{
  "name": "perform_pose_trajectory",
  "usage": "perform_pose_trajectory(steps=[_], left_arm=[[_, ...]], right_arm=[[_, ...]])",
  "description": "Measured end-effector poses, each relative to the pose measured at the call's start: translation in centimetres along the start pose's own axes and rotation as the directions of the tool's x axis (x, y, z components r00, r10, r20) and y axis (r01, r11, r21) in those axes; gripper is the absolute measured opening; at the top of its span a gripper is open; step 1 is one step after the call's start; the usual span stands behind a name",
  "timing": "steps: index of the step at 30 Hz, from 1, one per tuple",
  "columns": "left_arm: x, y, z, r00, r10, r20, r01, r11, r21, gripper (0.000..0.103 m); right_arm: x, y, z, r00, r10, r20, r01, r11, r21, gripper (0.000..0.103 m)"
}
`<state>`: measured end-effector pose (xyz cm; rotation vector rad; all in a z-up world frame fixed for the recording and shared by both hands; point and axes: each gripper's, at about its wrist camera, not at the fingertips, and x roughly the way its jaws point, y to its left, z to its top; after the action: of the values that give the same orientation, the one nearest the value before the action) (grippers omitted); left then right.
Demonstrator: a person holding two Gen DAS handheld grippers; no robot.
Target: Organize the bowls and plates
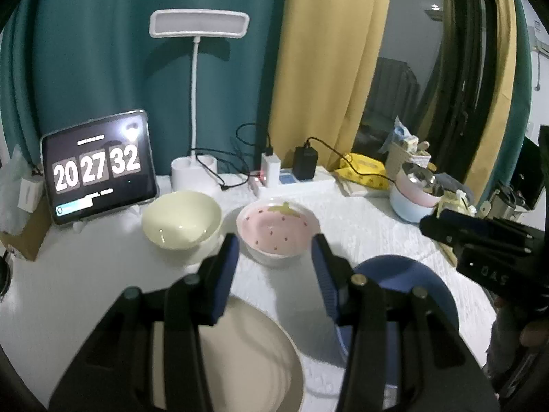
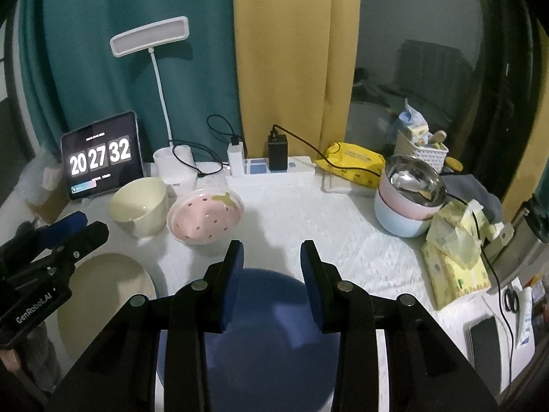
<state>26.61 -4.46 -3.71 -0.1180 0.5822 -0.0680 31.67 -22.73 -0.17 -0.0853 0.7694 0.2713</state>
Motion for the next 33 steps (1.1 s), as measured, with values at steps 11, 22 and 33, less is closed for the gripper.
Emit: perform_pose_trajectory(steps=[11,22,33], left_arm=[[1.5,0.0,1.6,1.000,0.009,0.017,-0.009,1.000,0.014,0.047],[5.3,0.7,2.9,0.999,-0.006,-0.044,0.005,1.000,-0.008,0.065],[10.4,2.0,2.2,0.985,-0.030,-0.172,0.015,0.996,-0.085,0.065]], right_arm=[[1.8,0.7,1.9,1.000,0.024,-0.001,-0.024,0.999,-0.047,0.036],[4.4,1.3,4.7,0.999,0.046,-0.010,-0.047,0.996,-0.079,0.036],[9.2,1.2,6.2,0.993,0.077,-0.087,-0.081,0.996,-0.041,0.036]])
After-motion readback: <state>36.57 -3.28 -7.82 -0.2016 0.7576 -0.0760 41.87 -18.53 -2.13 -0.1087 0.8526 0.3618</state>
